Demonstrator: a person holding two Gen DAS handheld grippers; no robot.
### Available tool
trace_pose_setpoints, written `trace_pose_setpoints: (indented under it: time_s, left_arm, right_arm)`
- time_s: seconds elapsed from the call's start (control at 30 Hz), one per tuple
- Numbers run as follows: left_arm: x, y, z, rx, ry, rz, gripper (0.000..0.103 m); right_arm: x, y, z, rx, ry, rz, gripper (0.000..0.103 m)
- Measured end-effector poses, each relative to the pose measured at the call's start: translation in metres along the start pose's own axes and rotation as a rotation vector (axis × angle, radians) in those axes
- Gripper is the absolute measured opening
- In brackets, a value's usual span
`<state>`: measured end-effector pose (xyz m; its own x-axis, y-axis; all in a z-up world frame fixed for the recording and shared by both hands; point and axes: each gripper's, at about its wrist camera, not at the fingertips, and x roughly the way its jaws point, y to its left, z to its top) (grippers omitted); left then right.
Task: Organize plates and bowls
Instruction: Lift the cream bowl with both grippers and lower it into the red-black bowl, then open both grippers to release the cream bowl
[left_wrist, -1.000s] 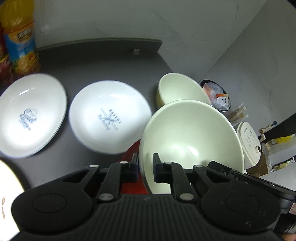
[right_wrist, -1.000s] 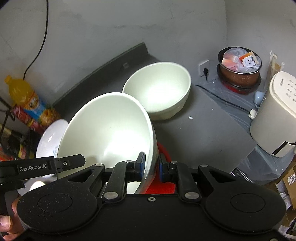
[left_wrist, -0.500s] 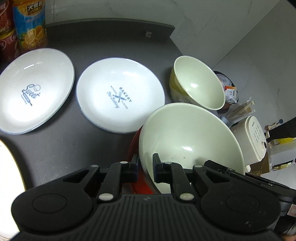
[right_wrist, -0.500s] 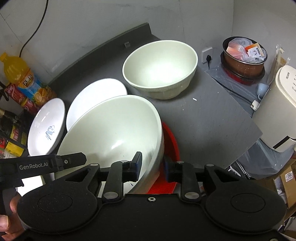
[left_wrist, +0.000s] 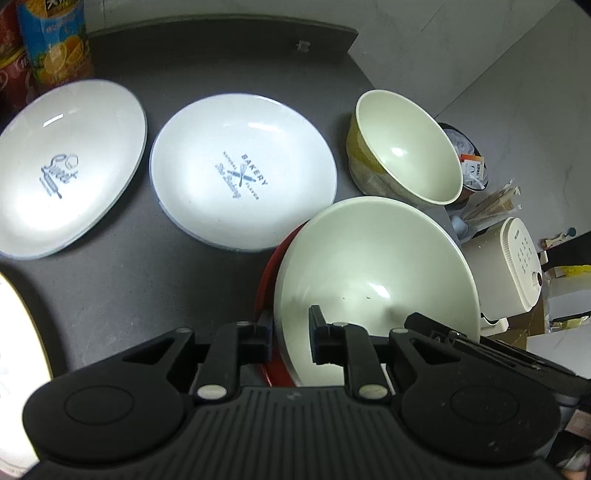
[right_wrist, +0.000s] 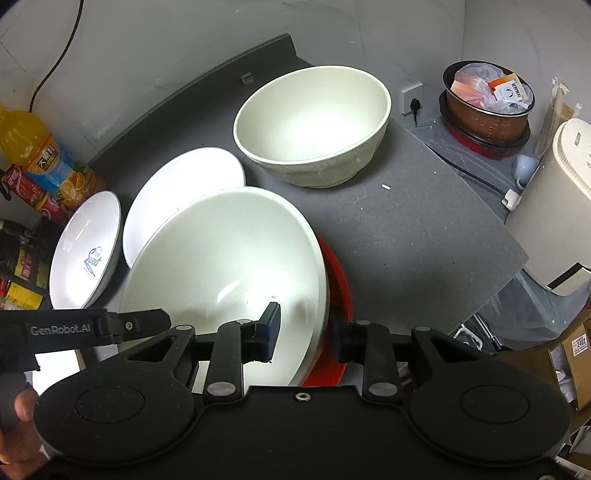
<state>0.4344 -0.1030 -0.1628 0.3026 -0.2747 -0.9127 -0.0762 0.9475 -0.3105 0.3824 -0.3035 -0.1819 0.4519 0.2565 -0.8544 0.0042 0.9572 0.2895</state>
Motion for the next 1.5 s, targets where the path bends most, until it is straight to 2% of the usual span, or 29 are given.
trace_pose_setpoints:
  time_s: [0.13, 0.3, 0.5, 0.53, 0.63, 0.73, 0.9, 1.07, 1.23, 1.27, 1.3, 1.33, 1.4, 1.5]
  left_arm:
    - [-0.003, 0.001, 0.005, -0.011, 0.027, -0.002, 0.018]
    - [-0.010, 0.003, 0.006, -0.033, 0.042, -0.015, 0.020]
    - [-0.017, 0.004, 0.005, -0.025, 0.048, -0.031, 0.021]
    - [-0.018, 0.004, 0.006, -0.022, 0.047, -0.028, 0.023]
    - [-0.024, 0.002, 0.007, -0.004, 0.031, 0.000, 0.035]
    - [-0.025, 0.004, 0.009, -0.003, 0.032, -0.002, 0.037]
    - [-0.029, 0.006, 0.011, -0.008, 0.015, 0.004, 0.041]
    - [-0.031, 0.002, 0.017, -0.002, -0.020, 0.023, 0.057]
    - [-0.029, 0.001, 0.022, -0.019, -0.025, 0.030, 0.061]
    - [-0.029, 0.001, 0.022, -0.020, -0.027, 0.030, 0.061]
    - [-0.028, 0.001, 0.022, -0.023, -0.030, 0.031, 0.062]
    - [-0.028, 0.000, 0.023, -0.026, -0.035, 0.032, 0.062]
    - [-0.028, 0.000, 0.025, -0.035, -0.044, 0.039, 0.063]
    - [-0.026, -0.003, 0.029, -0.044, -0.054, 0.043, 0.067]
  right_arm:
    - [0.002, 0.003, 0.000, -0.021, -0.018, -0.018, 0.027]
    - [0.005, -0.001, 0.002, -0.028, -0.034, -0.060, 0.007]
    - [0.007, -0.003, 0.003, -0.018, -0.036, -0.052, 0.007]
    - [0.007, -0.003, 0.003, -0.017, -0.034, -0.054, 0.008]
    - [0.007, 0.001, 0.003, -0.041, -0.030, -0.061, 0.010]
    - [0.007, 0.002, 0.003, -0.038, -0.022, -0.063, 0.010]
    - [0.002, 0.002, 0.006, -0.015, 0.000, -0.039, 0.020]
    - [-0.005, 0.002, 0.005, -0.006, 0.004, 0.009, 0.037]
    - [-0.010, -0.005, 0.008, 0.046, -0.007, 0.050, 0.041]
    - [-0.015, -0.006, 0.010, 0.054, -0.028, 0.070, 0.051]
    - [-0.020, -0.006, 0.012, 0.053, -0.050, 0.072, 0.068]
    - [-0.026, -0.005, 0.014, 0.039, -0.078, 0.058, 0.074]
    - [-0.034, -0.003, 0.017, 0.001, -0.120, 0.047, 0.076]
    - [-0.034, -0.012, 0.023, 0.024, -0.120, 0.060, 0.076]
